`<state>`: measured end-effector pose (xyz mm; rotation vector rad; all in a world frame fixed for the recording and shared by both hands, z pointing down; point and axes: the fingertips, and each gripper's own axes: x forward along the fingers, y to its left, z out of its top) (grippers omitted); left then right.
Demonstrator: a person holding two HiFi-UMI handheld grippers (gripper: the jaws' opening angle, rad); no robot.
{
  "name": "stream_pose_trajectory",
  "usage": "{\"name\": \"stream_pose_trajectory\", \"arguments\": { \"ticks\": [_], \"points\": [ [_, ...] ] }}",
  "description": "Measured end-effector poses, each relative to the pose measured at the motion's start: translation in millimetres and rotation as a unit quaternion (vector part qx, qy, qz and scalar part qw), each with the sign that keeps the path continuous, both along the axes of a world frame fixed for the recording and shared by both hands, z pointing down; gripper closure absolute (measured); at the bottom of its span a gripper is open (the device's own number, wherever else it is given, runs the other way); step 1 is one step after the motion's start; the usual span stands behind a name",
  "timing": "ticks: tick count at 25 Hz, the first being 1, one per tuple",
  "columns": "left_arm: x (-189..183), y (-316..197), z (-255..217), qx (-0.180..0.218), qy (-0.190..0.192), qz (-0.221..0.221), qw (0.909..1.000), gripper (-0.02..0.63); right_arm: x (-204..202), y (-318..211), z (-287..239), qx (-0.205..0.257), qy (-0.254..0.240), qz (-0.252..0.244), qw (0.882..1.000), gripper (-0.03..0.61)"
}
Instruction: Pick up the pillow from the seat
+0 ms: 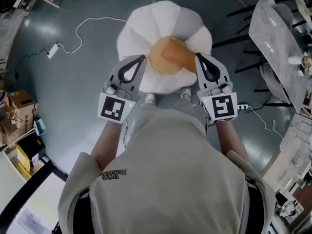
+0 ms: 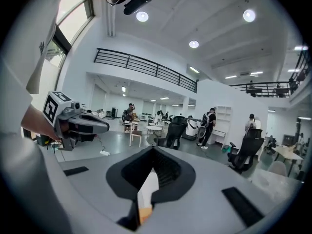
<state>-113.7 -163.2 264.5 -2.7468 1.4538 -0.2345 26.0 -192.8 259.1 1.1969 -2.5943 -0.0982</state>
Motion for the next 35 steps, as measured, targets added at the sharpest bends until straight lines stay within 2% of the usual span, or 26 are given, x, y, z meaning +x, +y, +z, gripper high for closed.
{"name": "stream_pose_trajectory", "arguments": {
  "ticks": [5, 10, 16, 19, 23, 24, 26, 31, 35],
  "points": [
    [20.7, -11.9, 0.9, -0.002, -0.004, -0.064, 0.9979, 0.604, 17.4, -24.3, 9.0, -0.018, -0.026, -0.062, 0.998, 0.569],
    [45.8, -28.3, 10.2, -0.016, -0.019, -0.097, 0.9950, 0.604, 38.9, -41.6, 24.2, -0.040, -0.013, -0.096, 0.995, 0.569],
    [71.6, -53.6, 47.1, -0.052, -0.045, -0.102, 0.9924, 0.604, 61.5, -67.3, 56.5, -0.068, -0.004, -0.104, 0.992, 0.569],
    [73.5, -69.7, 70.6, -0.064, -0.045, -0.101, 0.9918, 0.604, 58.9, -80.7, 86.4, -0.091, -0.003, -0.105, 0.990, 0.568],
    [76.2, -93.2, 106.7, -0.086, -0.040, -0.090, 0.9915, 0.604, 50.8, -100.3, 140.0, -0.132, 0.028, -0.110, 0.985, 0.565],
    [76.6, -99.4, 114.2, -0.089, -0.038, -0.086, 0.9915, 0.604, 48.8, -103.3, 152.5, -0.141, 0.037, -0.111, 0.983, 0.548],
    [75.4, -111.7, 128.5, -0.095, -0.033, -0.081, 0.9917, 0.604, 43.1, -108.4, 178.8, -0.155, 0.059, -0.114, 0.980, 0.418],
    [73.6, -137.4, 178.2, -0.111, -0.025, -0.062, 0.9916, 0.604, 29.5, -127.0, 245.4, -0.195, 0.042, -0.117, 0.973, 0.356],
    [73.4, -147.1, 227.6, -0.132, -0.032, -0.043, 0.9899, 0.604, 27.4, -139.7, 299.4, -0.207, 0.063, -0.122, 0.969, 0.323]
  ]
}}
